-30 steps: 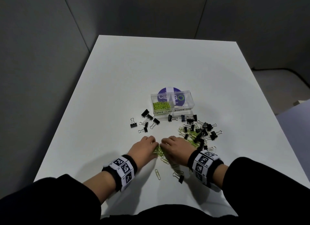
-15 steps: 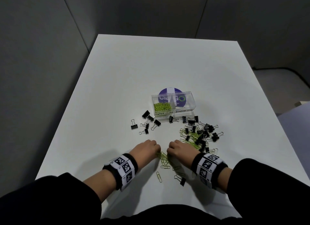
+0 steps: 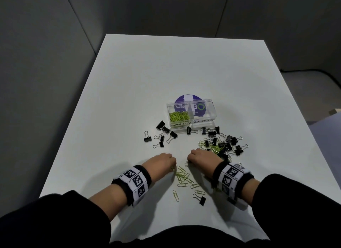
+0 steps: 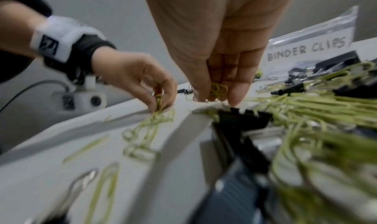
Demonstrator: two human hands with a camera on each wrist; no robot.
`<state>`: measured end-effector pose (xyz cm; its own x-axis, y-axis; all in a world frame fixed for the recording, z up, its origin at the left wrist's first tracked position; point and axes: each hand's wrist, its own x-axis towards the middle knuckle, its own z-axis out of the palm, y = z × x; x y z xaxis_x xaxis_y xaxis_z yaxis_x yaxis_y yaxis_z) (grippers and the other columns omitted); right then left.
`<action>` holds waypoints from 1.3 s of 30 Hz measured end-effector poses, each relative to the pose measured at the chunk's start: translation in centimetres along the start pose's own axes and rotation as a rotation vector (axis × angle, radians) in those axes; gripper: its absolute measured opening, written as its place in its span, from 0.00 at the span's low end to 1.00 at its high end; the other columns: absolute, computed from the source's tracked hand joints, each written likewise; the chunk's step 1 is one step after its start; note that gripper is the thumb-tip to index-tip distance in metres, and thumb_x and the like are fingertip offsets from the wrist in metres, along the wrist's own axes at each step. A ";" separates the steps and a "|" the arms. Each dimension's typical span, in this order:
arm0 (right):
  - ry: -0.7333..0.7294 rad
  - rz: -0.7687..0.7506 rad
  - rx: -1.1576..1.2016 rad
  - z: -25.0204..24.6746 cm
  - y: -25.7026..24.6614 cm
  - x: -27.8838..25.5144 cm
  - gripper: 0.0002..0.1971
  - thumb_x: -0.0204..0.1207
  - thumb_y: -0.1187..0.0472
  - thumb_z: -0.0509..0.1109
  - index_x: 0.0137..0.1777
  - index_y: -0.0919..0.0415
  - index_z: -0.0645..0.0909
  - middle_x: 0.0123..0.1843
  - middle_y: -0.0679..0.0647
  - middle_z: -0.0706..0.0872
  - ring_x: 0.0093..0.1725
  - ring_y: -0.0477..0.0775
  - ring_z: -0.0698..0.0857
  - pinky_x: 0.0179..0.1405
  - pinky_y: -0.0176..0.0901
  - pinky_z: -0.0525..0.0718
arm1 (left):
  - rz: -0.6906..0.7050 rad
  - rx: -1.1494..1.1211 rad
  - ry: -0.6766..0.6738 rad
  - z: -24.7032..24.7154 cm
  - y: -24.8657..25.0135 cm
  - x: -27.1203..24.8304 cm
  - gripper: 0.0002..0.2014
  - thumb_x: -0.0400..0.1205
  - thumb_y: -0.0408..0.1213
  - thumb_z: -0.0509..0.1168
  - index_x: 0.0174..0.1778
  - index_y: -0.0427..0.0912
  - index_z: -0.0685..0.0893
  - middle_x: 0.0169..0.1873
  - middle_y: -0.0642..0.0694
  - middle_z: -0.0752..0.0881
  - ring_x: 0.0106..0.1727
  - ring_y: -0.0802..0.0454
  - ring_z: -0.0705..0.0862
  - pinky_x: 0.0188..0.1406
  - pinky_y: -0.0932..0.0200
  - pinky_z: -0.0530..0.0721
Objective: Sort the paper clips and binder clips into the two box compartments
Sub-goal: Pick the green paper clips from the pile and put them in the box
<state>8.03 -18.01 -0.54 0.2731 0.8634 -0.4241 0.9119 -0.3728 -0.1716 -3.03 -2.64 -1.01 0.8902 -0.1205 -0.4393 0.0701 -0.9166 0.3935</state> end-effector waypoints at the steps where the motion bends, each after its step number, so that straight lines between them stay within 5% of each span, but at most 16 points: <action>1: 0.016 0.019 0.035 -0.2 0.4 0.1 0.10 0.77 0.67 0.63 0.57 0.64 0.77 0.55 0.59 0.81 0.56 0.60 0.79 0.52 0.51 0.82 | -0.006 -0.016 -0.002 -0.2 -0.1 0.0 0.11 0.83 0.36 0.58 0.58 0.38 0.79 0.57 0.39 0.81 0.59 0.43 0.79 0.58 0.52 0.78; 8: 0.370 0.028 0.236 -5.7 2.1 2.2 0.11 0.81 0.63 0.62 0.55 0.67 0.84 0.50 0.61 0.86 0.47 0.58 0.84 0.51 0.41 0.84 | 0.010 -0.115 0.125 -3.8 -1.1 0.2 0.10 0.83 0.37 0.59 0.56 0.39 0.81 0.55 0.43 0.84 0.56 0.48 0.81 0.50 0.65 0.70; 13: 0.491 0.122 0.255 -9.5 3.7 5.8 0.12 0.81 0.64 0.61 0.54 0.68 0.84 0.50 0.63 0.85 0.49 0.61 0.82 0.44 0.38 0.71 | -0.019 -0.157 0.290 -9.2 -1.6 1.1 0.08 0.83 0.35 0.60 0.55 0.39 0.81 0.51 0.42 0.84 0.52 0.45 0.81 0.49 0.57 0.74; 19: 0.367 0.176 0.290 -9.7 4.1 8.5 0.12 0.81 0.64 0.61 0.59 0.69 0.81 0.56 0.65 0.85 0.54 0.63 0.83 0.47 0.42 0.74 | -0.058 -0.147 0.433 -13.2 -2.2 3.7 0.06 0.81 0.34 0.61 0.51 0.37 0.81 0.47 0.41 0.84 0.46 0.45 0.81 0.47 0.55 0.77; 23: 0.444 0.156 0.391 -8.2 4.4 6.3 0.17 0.81 0.63 0.61 0.69 0.63 0.75 0.65 0.61 0.82 0.62 0.59 0.81 0.61 0.47 0.77 | -0.066 -0.096 0.405 -13.7 -2.2 6.2 0.08 0.82 0.36 0.61 0.53 0.37 0.80 0.50 0.41 0.84 0.50 0.44 0.81 0.49 0.54 0.77; 26: 0.470 0.155 0.384 -6.5 4.7 4.3 0.13 0.80 0.64 0.63 0.62 0.63 0.80 0.58 0.60 0.84 0.56 0.59 0.82 0.52 0.46 0.79 | -0.040 -0.020 0.370 -13.5 -1.8 8.5 0.10 0.83 0.37 0.61 0.55 0.37 0.82 0.52 0.41 0.84 0.53 0.44 0.81 0.51 0.55 0.77; 30: 0.298 0.167 0.309 -4.4 4.5 1.8 0.10 0.80 0.62 0.62 0.57 0.61 0.82 0.53 0.57 0.86 0.53 0.58 0.82 0.46 0.44 0.77 | -0.030 0.079 0.275 -12.1 -2.2 10.0 0.13 0.84 0.38 0.60 0.60 0.39 0.83 0.57 0.42 0.84 0.58 0.42 0.81 0.56 0.50 0.78; 34: 0.167 0.171 0.253 -3.1 3.6 0.6 0.13 0.80 0.60 0.61 0.61 0.60 0.81 0.59 0.56 0.84 0.60 0.57 0.80 0.54 0.49 0.80 | 0.005 0.075 0.263 -11.3 -2.4 9.0 0.16 0.85 0.41 0.58 0.67 0.41 0.79 0.65 0.43 0.78 0.63 0.44 0.79 0.59 0.50 0.78; 39: 0.069 0.206 0.123 -1.8 2.1 0.2 0.15 0.79 0.52 0.62 0.62 0.57 0.78 0.60 0.54 0.83 0.62 0.56 0.77 0.55 0.49 0.78 | 0.055 0.044 0.363 -10.3 -2.3 4.0 0.12 0.84 0.37 0.58 0.60 0.42 0.82 0.57 0.44 0.82 0.55 0.46 0.81 0.48 0.56 0.77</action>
<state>10.59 -17.98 0.62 0.4738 0.7843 -0.4005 0.7915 -0.5786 -0.1967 5.04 2.88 4.63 0.9944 -0.0342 -0.1003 0.0054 -0.9290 0.3702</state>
